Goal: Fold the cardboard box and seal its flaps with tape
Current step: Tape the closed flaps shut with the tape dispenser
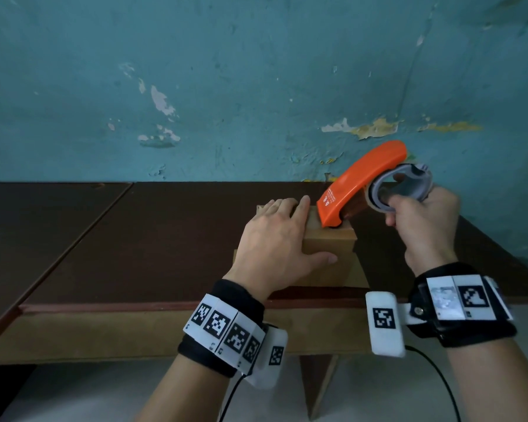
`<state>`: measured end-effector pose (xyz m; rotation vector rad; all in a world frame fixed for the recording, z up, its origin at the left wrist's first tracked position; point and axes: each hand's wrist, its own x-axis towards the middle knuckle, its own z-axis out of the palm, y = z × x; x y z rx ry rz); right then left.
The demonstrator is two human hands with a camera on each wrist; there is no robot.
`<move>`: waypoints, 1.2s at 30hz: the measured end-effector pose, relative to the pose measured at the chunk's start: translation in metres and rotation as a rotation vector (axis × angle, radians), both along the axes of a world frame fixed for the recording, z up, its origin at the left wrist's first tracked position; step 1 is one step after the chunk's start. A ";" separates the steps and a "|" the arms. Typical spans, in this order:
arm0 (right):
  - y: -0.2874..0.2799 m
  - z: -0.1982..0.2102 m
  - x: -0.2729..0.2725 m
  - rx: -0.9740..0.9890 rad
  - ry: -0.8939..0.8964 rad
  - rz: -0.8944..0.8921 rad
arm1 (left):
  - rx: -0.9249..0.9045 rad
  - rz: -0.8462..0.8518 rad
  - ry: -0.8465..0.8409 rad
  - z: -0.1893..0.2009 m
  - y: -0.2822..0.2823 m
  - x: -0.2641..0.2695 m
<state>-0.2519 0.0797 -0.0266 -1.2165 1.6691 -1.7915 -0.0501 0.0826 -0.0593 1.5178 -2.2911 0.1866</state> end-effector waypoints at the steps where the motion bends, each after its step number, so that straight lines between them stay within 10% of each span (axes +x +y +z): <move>1: -0.001 0.000 0.000 0.001 0.048 -0.012 | 0.000 0.004 -0.001 0.000 0.000 -0.001; 9: -0.002 0.006 0.000 -0.016 0.298 -0.066 | -0.002 -0.058 -0.011 0.003 0.001 0.001; 22: -0.002 0.001 0.002 -0.043 0.213 -0.053 | 0.085 -0.247 0.380 0.005 -0.001 0.017; 36: 0.002 -0.006 0.001 -0.037 0.211 -0.028 | 0.151 -0.228 0.436 0.017 0.002 0.016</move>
